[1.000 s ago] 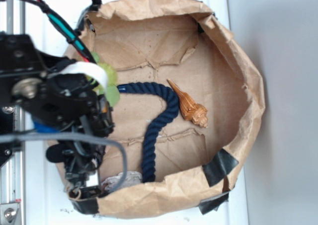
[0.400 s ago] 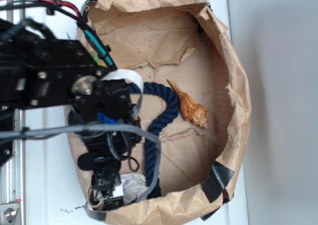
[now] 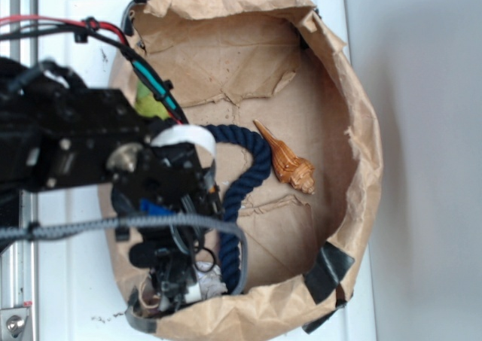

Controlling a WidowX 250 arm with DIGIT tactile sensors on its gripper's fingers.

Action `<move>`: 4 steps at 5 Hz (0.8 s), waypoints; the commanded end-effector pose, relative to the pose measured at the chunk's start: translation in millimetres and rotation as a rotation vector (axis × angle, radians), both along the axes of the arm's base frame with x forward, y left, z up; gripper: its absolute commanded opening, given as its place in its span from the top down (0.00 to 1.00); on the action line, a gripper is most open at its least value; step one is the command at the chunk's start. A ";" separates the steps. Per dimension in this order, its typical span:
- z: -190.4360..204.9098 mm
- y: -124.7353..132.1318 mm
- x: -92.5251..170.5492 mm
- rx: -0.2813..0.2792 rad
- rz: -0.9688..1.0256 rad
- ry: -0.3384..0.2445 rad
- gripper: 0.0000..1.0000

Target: Grab the white paper.

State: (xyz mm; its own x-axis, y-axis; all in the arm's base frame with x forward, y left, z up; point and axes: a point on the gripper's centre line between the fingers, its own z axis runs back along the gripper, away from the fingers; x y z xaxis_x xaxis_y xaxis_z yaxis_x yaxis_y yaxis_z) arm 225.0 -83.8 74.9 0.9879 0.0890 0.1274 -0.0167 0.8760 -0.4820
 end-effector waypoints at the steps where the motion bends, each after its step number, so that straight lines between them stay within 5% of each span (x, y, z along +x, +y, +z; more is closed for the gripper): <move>1: 4.0 -7.4 -3.7 0.024 0.003 0.010 0.00; 4: 18.7 3.6 -9.8 0.050 0.012 -0.015 0.00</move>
